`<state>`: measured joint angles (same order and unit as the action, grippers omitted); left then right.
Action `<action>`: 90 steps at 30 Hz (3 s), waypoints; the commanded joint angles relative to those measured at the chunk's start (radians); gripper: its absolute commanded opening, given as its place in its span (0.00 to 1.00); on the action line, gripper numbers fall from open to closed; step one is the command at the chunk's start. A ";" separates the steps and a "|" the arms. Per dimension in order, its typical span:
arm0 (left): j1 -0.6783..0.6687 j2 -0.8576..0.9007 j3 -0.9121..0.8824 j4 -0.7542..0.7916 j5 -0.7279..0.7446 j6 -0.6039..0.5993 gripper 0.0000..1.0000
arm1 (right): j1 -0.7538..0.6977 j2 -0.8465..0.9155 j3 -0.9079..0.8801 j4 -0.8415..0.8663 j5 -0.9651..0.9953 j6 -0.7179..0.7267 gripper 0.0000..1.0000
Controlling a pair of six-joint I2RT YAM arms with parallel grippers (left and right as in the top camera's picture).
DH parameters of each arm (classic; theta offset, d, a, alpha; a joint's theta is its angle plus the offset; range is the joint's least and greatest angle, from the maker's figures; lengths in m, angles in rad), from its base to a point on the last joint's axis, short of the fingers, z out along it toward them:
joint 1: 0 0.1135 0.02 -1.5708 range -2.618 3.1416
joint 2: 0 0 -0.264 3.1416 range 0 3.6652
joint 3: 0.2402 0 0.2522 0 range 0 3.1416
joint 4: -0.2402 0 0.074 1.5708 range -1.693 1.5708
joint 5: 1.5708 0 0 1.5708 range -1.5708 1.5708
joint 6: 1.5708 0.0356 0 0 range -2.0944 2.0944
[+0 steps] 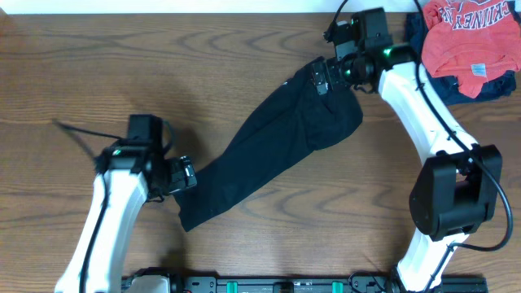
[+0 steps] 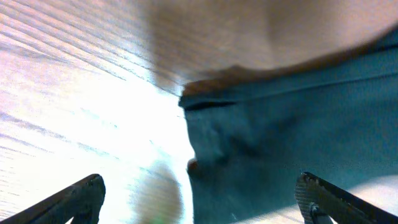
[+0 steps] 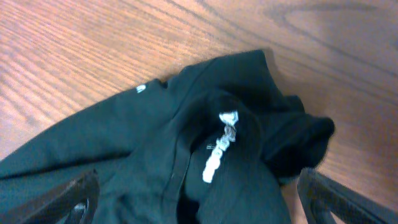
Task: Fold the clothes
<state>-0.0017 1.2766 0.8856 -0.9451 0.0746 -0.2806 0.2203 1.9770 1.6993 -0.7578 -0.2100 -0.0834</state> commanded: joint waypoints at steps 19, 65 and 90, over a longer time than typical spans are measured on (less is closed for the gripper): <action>0.013 0.084 -0.137 0.076 0.224 0.021 0.98 | 0.000 -0.042 0.109 -0.226 -0.008 -0.004 0.99; 0.105 0.048 -0.272 0.361 0.303 0.004 0.06 | -0.006 -0.042 0.211 -0.181 -0.032 0.060 0.88; 0.405 0.009 0.234 -0.015 0.249 0.251 0.06 | 0.019 0.011 0.142 -0.155 -0.320 0.143 0.01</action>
<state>0.3927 1.2690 1.0824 -0.9691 0.3405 -0.0479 0.2314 1.9568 1.8919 -0.9344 -0.4240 0.0437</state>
